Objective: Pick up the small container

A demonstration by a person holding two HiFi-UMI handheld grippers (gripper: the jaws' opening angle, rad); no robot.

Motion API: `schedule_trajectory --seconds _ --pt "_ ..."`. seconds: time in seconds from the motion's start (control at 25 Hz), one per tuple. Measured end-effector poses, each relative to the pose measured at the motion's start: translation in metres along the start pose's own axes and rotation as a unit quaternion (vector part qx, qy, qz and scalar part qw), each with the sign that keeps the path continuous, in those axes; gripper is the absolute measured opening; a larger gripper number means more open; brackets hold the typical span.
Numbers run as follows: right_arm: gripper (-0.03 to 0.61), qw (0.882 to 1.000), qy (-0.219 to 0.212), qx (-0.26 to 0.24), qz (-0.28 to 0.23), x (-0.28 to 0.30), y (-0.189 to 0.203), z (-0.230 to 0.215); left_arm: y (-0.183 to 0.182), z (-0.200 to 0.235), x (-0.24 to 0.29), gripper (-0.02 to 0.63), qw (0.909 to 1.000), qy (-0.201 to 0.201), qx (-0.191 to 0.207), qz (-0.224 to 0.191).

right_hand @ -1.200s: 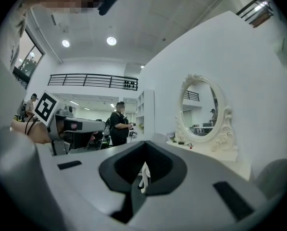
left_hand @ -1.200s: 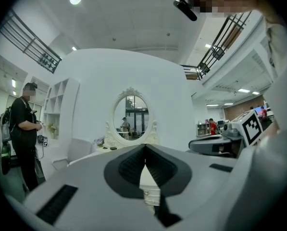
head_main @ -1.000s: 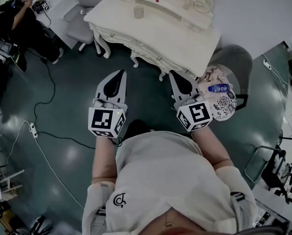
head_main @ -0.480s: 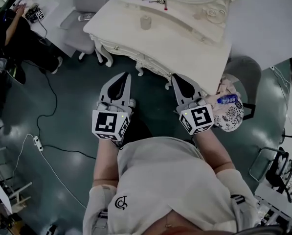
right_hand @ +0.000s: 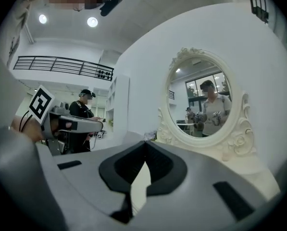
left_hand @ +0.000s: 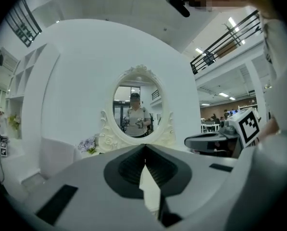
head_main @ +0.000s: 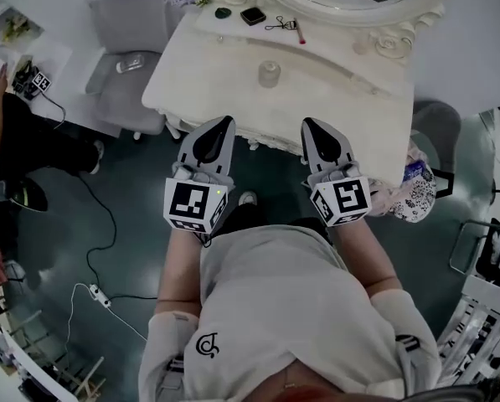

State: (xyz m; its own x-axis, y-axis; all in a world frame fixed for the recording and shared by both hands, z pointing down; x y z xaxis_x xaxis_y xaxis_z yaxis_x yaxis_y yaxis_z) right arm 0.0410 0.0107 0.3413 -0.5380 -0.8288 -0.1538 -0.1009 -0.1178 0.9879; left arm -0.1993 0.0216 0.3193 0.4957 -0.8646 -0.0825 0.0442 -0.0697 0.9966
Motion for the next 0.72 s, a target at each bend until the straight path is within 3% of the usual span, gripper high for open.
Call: schedule_trajectory --seconds 0.28,0.56,0.72 --pt "0.006 0.999 0.032 -0.005 0.018 0.073 0.011 -0.001 0.021 0.069 0.059 0.012 0.9980 0.048 -0.034 0.021" --pt "0.006 0.997 0.061 -0.011 0.041 0.100 0.051 -0.039 0.075 0.071 0.115 0.014 0.9917 0.105 -0.043 0.060" --pt "0.006 0.996 0.066 -0.004 0.060 0.111 0.081 -0.060 0.109 0.071 0.144 0.014 0.9911 0.111 -0.037 0.063"
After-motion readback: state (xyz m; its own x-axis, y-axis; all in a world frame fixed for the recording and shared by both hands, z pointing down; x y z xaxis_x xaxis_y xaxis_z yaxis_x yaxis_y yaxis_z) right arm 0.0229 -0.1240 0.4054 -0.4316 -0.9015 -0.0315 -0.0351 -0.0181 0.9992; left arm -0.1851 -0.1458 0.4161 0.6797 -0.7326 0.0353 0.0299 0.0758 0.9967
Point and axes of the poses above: the fingertips, and each gripper's own axes: x forward along the fingers, z to its left, y out of its underside, the point moved 9 cm from there along -x, backward along the fingers, and after that the axes turned 12 degrees about -z, right-handed, at the moved point
